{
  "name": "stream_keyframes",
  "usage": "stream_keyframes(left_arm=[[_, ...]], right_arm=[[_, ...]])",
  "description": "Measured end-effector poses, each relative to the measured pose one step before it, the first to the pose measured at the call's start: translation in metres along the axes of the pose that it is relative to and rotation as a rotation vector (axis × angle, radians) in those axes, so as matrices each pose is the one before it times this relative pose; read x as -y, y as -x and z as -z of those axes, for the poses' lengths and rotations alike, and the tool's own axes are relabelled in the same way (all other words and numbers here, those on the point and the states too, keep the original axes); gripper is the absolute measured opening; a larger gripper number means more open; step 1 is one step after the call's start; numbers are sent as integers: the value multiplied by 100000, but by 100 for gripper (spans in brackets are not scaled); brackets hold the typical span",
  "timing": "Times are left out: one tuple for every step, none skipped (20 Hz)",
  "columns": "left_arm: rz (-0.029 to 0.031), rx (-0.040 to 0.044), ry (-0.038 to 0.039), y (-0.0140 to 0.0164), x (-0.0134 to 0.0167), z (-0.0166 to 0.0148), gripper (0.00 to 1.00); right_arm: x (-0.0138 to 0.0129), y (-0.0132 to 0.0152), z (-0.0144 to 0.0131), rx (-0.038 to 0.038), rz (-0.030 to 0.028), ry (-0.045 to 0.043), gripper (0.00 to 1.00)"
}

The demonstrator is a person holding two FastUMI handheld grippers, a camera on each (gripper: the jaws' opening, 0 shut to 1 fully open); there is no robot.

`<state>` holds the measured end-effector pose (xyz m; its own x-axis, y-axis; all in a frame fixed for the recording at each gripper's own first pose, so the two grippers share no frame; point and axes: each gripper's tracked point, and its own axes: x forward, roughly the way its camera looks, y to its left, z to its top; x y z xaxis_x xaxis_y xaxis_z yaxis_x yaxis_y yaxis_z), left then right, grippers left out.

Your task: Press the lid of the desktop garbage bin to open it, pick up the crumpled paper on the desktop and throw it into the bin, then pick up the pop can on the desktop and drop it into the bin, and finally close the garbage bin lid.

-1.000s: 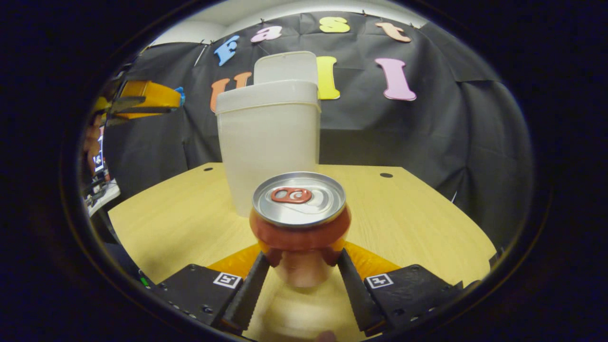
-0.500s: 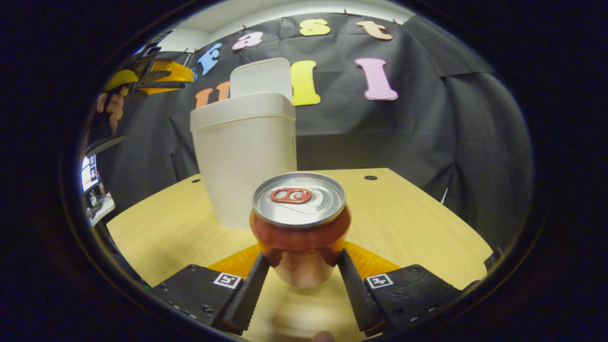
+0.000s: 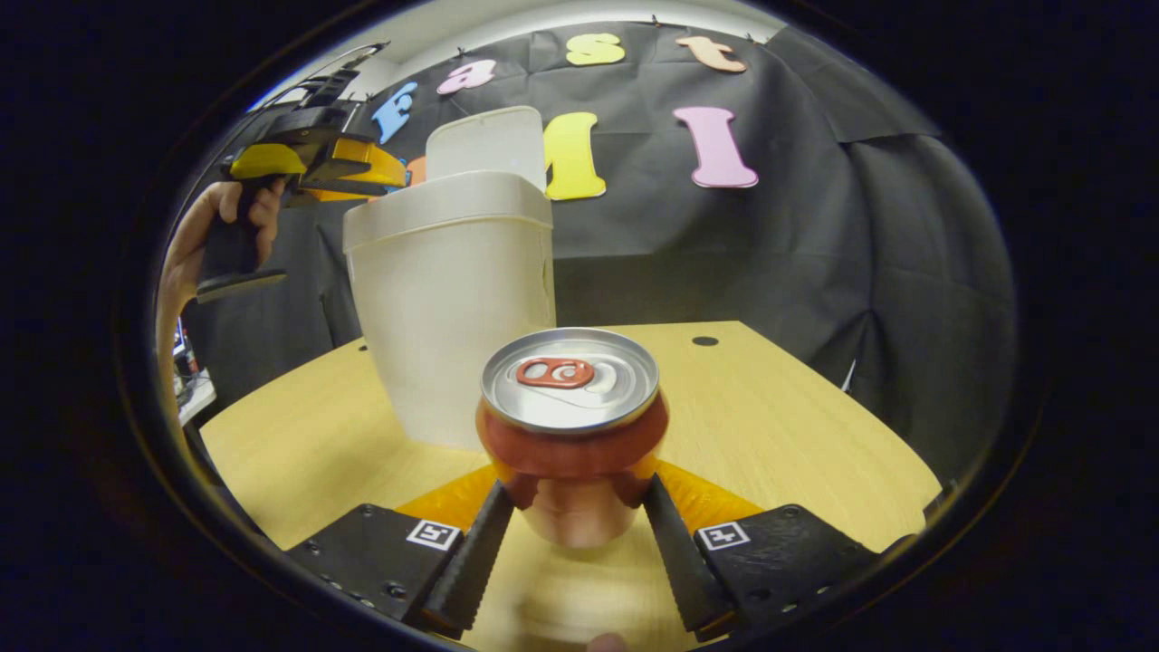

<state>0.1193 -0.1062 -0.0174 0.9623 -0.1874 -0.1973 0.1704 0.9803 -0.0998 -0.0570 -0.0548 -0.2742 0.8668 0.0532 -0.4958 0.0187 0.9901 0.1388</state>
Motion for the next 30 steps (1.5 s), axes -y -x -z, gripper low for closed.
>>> stream_keyframes(left_arm=[[191, 88, -62, -68, 108, 97, 34], [385, -121, -342, -20, 66, -62, 35], [507, -326, -621, 83, 94, 80, 37], [12, -48, -195, 58, 31, -52, 39], [789, -88, 382, 12, 146, 4, 57], [368, -230, 585, -7, 93, 92, 61], [-7, -160, 26, 116, -78, 93, 67], [-509, 163, -307, 210, -180, -91, 82], [-821, 837, -85, 36, -271, -339, 96], [-615, 1067, 64, 276, -213, -216, 98], [-160, 740, 16, 235, -39, -214, 98], [-109, 386, -55, 168, -33, -158, 98], [-339, 128, -75, 129, -134, 8, 98], [-468, 173, 258, 341, -168, -81, 98], [-398, 134, 634, 425, -162, -50, 98], [-334, -89, 888, 276, -191, -7, 98], [-580, -330, 1252, 413, -317, 122, 98], [-165, -150, 1242, 429, -334, 197, 98], [-171, -613, 872, 434, -289, 239, 99], [-593, -539, 15, 530, -592, 316, 99], [-1089, -80, -396, 641, -744, 148, 99], [-958, 401, -312, 613, -659, 123, 99], [-913, 229, -301, 167, 1032, 131, 99], [-720, -339, -316, 652, -569, 456, 99], [-637, -540, -616, 644, -665, 638, 99], [-1304, -462, -357, 558, -858, 534, 99], [-1314, -330, -473, 621, -930, 602, 99], [-1522, -360, -326, 512, -855, 553, 99], [-1382, -450, -23, 386, -864, 564, 99], [-986, -544, 207, 439, -682, 758, 99]], right_arm=[[-48, -221, 90, -475, -367, -279, 81], [-100, -133, 103, -279, -438, -299, 81], [-180, -128, -56, -20, -442, -70, 80], [-173, -119, 14, 32, -295, 98, 80], [-151, -69, -140, 191, -404, 187, 80], [-246, -30, 17, 67, -350, 192, 80], [-225, -30, -14, -8, -396, 111, 80], [-213, 7, 8, 48, -402, 140, 80], [-114, 9, -127, 214, -184, 298, 80], [-14, 42, -28, 290, 48, 403, 81], [-58, -35, -62, -27, 17, 352, 81], [-68, 103, 122, -81, -37, -54, 80], [-48, 134, -51, -19, -74, -165, 80], [-47, 70, 0, 11, 123, 134, 80], [-64, 53, -67, 127, 267, 549, 80], [-45, 72, -143, 135, 362, 775, 80], [-122, 144, -379, 244, 111, 114, 80], [-349, 208, -619, 1119, -718, -265, 80], [-356, 197, -828, 1494, -502, 471, 80], [-317, 255, -686, 1627, -86, 1283, 80], [-306, 119, -800, 1425, -355, 1396, 80], [-401, -34, -584, 1042, -646, 1169, 80], [-316, -8, -822, 697, -989, 768, 81], [-388, -4, -753, 734, -1127, 281, 80], [-397, 42, -951, 1031, -975, 160, 79], [-240, 0, -1035, 1434, -561, 761, 80], [-287, -44, -1258, 1610, -329, 1258, 80], [-346, -56, -1302, 1851, -619, 1315, 80], [-539, -8, -1388, 1213, -1957, 439, 80], [-930, -21, -1283, 780, -3351, -199, 81]])
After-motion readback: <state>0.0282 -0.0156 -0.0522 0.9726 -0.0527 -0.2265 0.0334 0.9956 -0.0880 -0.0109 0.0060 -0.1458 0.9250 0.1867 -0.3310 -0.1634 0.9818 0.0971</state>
